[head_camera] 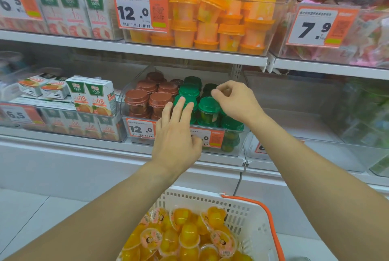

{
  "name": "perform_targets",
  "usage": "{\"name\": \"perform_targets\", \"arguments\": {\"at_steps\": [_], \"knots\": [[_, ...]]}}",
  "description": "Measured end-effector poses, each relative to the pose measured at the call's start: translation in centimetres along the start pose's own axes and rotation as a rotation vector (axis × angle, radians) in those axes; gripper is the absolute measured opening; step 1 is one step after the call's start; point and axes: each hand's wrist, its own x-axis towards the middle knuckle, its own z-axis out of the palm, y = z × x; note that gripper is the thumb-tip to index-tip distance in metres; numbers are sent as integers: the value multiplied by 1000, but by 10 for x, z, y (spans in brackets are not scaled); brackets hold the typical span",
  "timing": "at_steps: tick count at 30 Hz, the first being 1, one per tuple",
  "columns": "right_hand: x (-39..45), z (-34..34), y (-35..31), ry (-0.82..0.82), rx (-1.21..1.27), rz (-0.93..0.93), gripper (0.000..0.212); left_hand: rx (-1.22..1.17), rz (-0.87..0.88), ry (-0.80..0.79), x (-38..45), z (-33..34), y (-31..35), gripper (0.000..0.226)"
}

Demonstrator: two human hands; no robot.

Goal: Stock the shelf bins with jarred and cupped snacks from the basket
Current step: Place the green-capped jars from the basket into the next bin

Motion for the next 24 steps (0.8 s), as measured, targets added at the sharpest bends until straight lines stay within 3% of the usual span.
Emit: {"name": "perform_targets", "arguments": {"at_steps": [2, 6, 10, 18, 22, 24], "knots": [[-1, 0, 1, -2, -29, -20, 44, 4, 0, 0, 0, 0, 0, 81], [1, -6, 0, -144, 9, -11, 29, 10, -2, -3, 1, -1, -1, 80], [-2, -8, -1, -180, 2, -53, 28, 11, 8, -1, 0, -2, -1, 80], [-9, 1, 2, -136, -40, -100, 36, -8, 34, 88, -4, 0, -1, 70], [-18, 6, -1, 10, -61, -184, 28, -36, 53, 159, -6, -1, -2, 55], [-22, 7, 0, 6, -124, -226, 26, -52, 51, 193, -9, -1, -4, 47]]}}
